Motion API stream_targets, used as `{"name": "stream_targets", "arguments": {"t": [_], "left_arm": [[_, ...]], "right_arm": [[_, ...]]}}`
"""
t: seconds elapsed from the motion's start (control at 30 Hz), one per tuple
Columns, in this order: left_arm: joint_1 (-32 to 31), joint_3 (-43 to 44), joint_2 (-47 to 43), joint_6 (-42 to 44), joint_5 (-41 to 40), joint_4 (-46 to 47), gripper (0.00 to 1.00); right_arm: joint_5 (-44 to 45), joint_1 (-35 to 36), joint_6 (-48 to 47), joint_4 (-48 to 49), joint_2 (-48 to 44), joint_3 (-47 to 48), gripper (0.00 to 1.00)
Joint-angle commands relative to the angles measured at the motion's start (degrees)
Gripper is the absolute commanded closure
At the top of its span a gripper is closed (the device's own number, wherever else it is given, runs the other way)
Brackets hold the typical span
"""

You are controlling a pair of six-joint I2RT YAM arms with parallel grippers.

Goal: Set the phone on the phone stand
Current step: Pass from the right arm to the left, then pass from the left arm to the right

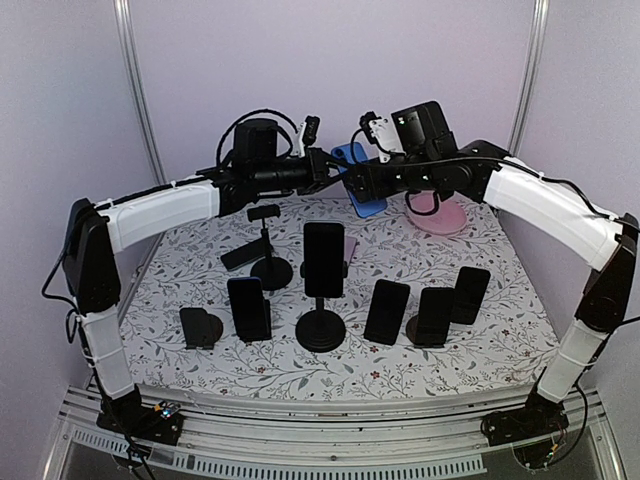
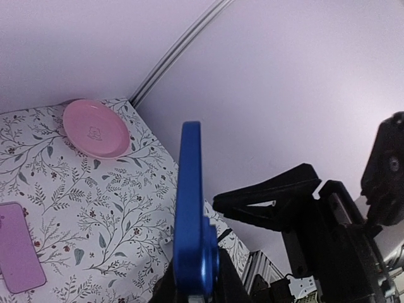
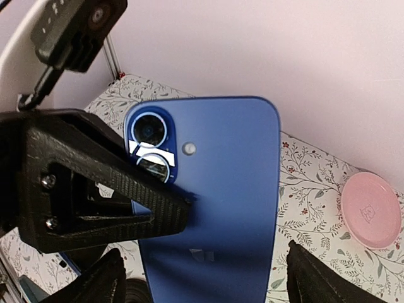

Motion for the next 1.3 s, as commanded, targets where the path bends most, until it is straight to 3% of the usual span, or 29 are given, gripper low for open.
{"name": "stream_targets", "arguments": {"t": [0.0, 0.4, 0.63, 0.97, 1.27], "left_arm": [[-0.5, 1.0, -4.2, 3.4, -0.5, 0.8, 1.0], [-0.1, -9.2, -20.7, 7.2, -5.9, -0.8, 1.0], [-0.1, -19.0, -32.6, 4.0, -9.1, -1.1, 1.0], [-0.6, -32.8, -48.3, -0.2, -13.0, -2.3, 1.0], [-3.7, -36.7, -52.3, -3.7, -18.2, -1.7, 1.0]], "right_arm": [[0.2, 0.7, 1.1, 2.2, -5.0, -1.5, 0.07], [4.2, 5.6, 2.9, 5.1, -14.0, -7.9, 0.02], [15.3, 15.1, 1.0, 9.1, -17.0, -10.9, 0.02], [32.0, 29.9, -11.8, 22.7, -15.1, -16.1, 0.02], [41.9, 36.9, -26.1, 32.2, -4.6, -11.0, 0.01]]}}
